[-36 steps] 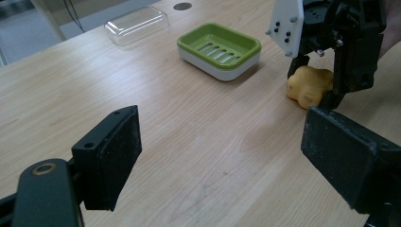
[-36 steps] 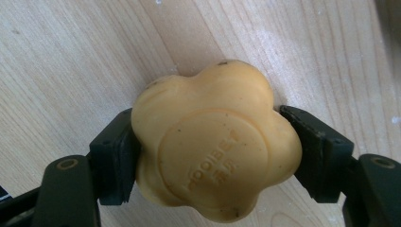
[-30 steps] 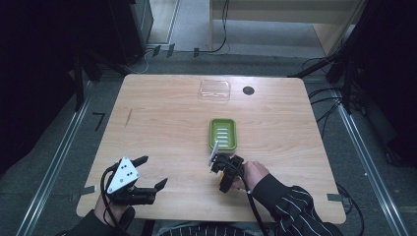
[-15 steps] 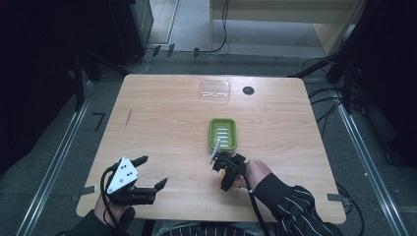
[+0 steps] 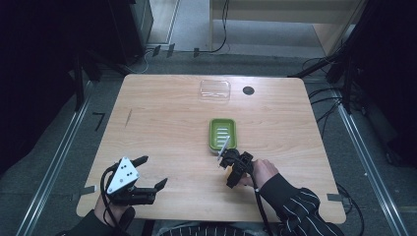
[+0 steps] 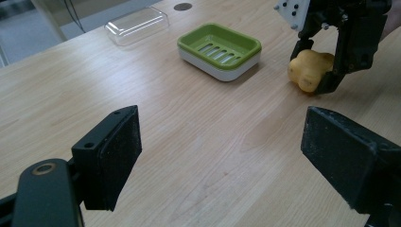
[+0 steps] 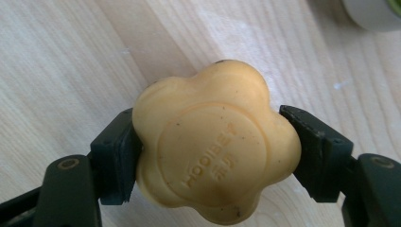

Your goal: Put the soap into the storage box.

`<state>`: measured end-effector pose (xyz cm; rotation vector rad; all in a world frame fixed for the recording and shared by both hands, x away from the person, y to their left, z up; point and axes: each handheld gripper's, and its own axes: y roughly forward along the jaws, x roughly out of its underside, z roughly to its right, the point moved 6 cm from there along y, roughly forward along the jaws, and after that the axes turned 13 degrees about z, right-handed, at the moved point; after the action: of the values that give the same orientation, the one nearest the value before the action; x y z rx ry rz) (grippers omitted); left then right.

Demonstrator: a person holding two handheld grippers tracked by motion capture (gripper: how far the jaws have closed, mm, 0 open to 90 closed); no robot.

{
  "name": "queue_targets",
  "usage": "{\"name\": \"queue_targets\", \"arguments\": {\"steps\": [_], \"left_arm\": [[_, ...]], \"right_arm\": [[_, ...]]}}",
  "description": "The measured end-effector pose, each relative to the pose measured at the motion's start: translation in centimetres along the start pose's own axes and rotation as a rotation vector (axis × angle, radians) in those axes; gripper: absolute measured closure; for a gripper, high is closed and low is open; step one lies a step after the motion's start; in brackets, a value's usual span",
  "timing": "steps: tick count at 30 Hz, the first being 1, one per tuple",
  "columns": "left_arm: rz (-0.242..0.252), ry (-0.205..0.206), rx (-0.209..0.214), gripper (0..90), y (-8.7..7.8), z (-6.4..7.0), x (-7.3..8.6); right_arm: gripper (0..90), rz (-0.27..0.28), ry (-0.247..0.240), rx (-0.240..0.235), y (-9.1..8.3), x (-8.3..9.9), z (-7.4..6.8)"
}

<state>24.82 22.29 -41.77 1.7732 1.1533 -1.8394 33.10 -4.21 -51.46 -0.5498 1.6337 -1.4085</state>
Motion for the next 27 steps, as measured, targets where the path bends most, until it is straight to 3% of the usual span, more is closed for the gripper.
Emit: {"name": "queue_targets", "arguments": {"steps": [7, 27], "left_arm": [[0.001, -0.001, -0.002, 13.6, 0.0, 0.0, 0.0], [-0.004, -0.001, -0.001, 13.6, 0.0, 0.0, 0.1]], "right_arm": [[27.5, 0.013, 0.011, 0.02, -0.6, 0.1, 0.7], [27.5, 0.129, 0.04, 0.083, -2.8, -1.3, 2.3]]}}
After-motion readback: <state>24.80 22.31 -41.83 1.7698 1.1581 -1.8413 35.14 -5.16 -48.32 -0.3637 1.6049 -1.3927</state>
